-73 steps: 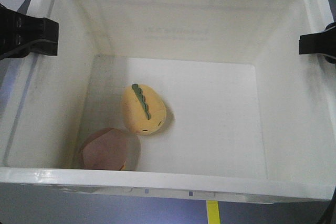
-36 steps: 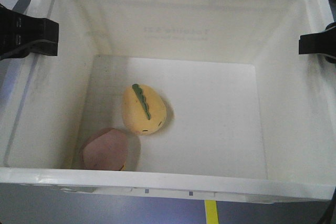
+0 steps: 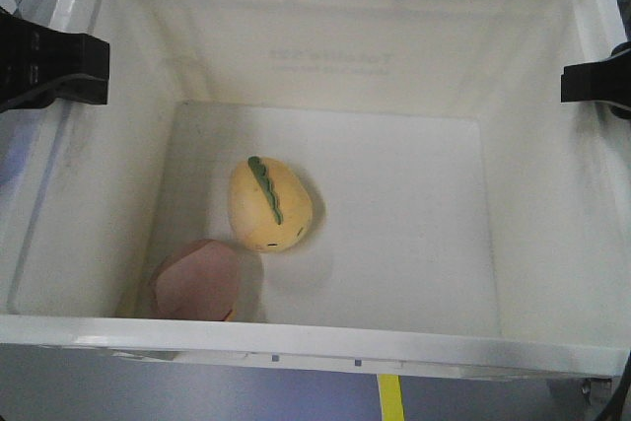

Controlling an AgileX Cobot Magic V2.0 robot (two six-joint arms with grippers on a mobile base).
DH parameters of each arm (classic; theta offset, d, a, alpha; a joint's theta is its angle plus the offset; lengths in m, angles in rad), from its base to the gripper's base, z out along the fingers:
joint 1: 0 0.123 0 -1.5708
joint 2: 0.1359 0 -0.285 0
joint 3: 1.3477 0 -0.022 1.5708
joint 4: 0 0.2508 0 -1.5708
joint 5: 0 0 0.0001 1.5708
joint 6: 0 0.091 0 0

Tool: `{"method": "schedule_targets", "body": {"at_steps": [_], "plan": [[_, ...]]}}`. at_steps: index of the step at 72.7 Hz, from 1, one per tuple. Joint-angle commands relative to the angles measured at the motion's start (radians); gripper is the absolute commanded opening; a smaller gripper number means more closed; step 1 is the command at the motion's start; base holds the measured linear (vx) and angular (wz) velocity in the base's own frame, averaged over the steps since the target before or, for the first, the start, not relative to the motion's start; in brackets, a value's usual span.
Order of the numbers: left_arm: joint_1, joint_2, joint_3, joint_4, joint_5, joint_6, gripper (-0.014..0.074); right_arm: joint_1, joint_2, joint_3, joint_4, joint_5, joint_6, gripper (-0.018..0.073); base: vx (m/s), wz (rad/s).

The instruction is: Place moving items into box and shelve

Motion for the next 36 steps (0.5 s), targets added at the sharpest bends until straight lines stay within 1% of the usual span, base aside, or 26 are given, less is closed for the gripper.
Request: {"method": "schedule_targets", "body": {"at_steps": [1,36], "plan": [[0.003,-0.035,-0.04,0.053,-0.109,-0.001,-0.0006,-0.01,-0.024,-0.041,-0.06,-0.119,-0.015,-0.0006,0.58,-0.03],[0.003,-0.035,-0.04,0.053,-0.109,-0.001,-0.0006,-0.01,-0.022,-0.041,-0.06,-0.119,-0.015,-0.0006,0.57,-0.02]]}}
